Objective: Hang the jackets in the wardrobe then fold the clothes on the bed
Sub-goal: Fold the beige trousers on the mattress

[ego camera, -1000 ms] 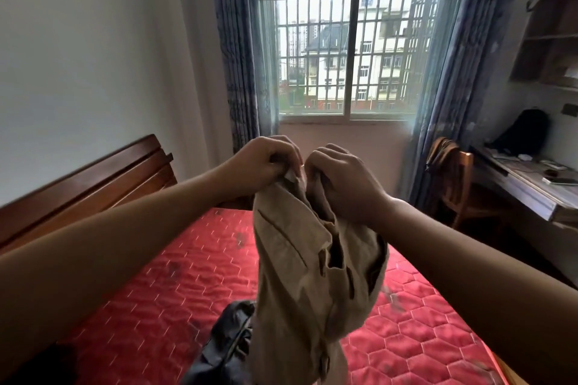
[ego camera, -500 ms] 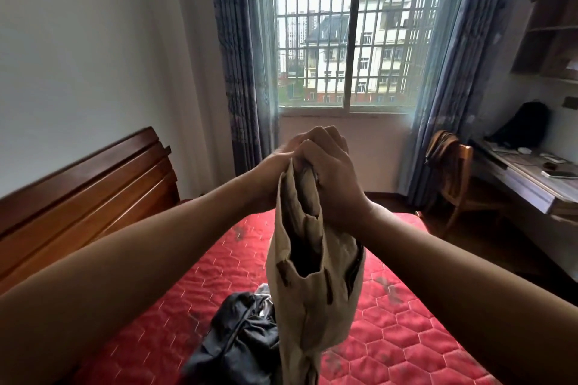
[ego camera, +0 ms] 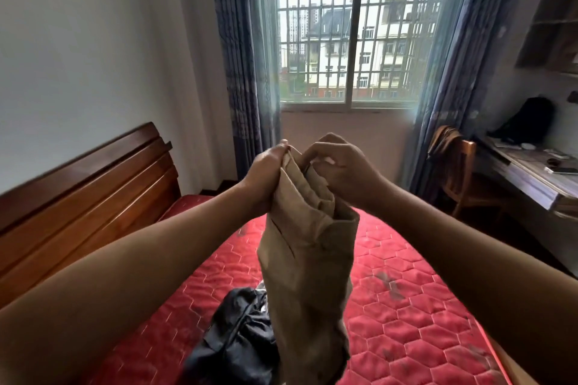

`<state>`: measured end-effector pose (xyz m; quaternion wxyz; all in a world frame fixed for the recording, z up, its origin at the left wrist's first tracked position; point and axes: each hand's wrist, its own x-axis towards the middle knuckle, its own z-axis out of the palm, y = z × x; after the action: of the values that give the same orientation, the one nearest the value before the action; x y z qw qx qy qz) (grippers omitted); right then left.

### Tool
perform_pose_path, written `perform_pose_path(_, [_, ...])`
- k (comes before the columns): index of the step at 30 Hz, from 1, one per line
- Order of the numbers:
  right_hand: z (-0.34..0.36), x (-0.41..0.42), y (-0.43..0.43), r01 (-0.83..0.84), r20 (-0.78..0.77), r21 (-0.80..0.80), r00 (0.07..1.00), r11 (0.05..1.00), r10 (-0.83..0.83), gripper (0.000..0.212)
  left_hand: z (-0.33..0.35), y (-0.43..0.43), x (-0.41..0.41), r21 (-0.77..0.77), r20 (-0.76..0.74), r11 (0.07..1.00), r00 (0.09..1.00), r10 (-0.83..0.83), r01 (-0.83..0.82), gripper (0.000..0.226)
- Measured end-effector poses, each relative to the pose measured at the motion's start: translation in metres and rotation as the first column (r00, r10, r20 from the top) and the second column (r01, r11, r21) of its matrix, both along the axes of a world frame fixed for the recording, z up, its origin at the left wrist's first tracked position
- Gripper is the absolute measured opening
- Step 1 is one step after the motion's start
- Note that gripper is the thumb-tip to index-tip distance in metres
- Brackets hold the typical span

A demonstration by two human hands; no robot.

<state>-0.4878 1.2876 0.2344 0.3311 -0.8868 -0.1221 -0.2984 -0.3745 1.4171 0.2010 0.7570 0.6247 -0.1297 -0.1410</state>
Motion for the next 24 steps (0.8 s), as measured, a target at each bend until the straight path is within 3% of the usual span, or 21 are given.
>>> perform_pose_path(3, [0.019,-0.006,-0.004,-0.027,-0.188,-0.053,0.982,0.998,0.017,0.020,0.007,0.004,0.009,0.006,0.125,0.990,0.982,0.139,-0.141,0.033])
perform_pose_path(6, [0.028,-0.013,-0.001,-0.018,-0.131,-0.393,0.991,0.919,-0.037,0.025,0.017,0.005,0.013,0.036,0.192,0.970,0.954,0.230,-0.241,0.031])
perform_pose_path(8, [0.029,-0.015,-0.003,-0.014,-0.131,-0.517,0.989,0.856,-0.063,0.024,0.022,0.007,0.015,0.044,0.218,0.958,0.938,0.269,-0.285,0.035])
perform_pose_path(14, [0.024,-0.016,-0.005,0.096,0.061,-0.501,0.995,0.860,-0.075,0.019,0.030,0.014,0.025,0.035,0.280,0.949,0.914,0.293,-0.315,0.049])
perform_pose_path(20, [0.017,-0.007,0.010,-0.027,-0.252,-0.454,0.963,0.891,-0.099,0.030,0.031,0.019,0.035,0.031,0.298,0.947,0.907,0.297,-0.320,0.049])
perform_pose_path(24, [0.029,0.014,-0.008,0.087,-0.228,-0.485,0.948,0.870,-0.222,0.023,0.036,0.033,0.051,0.102,0.358,0.959,0.909,0.213,-0.265,0.045])
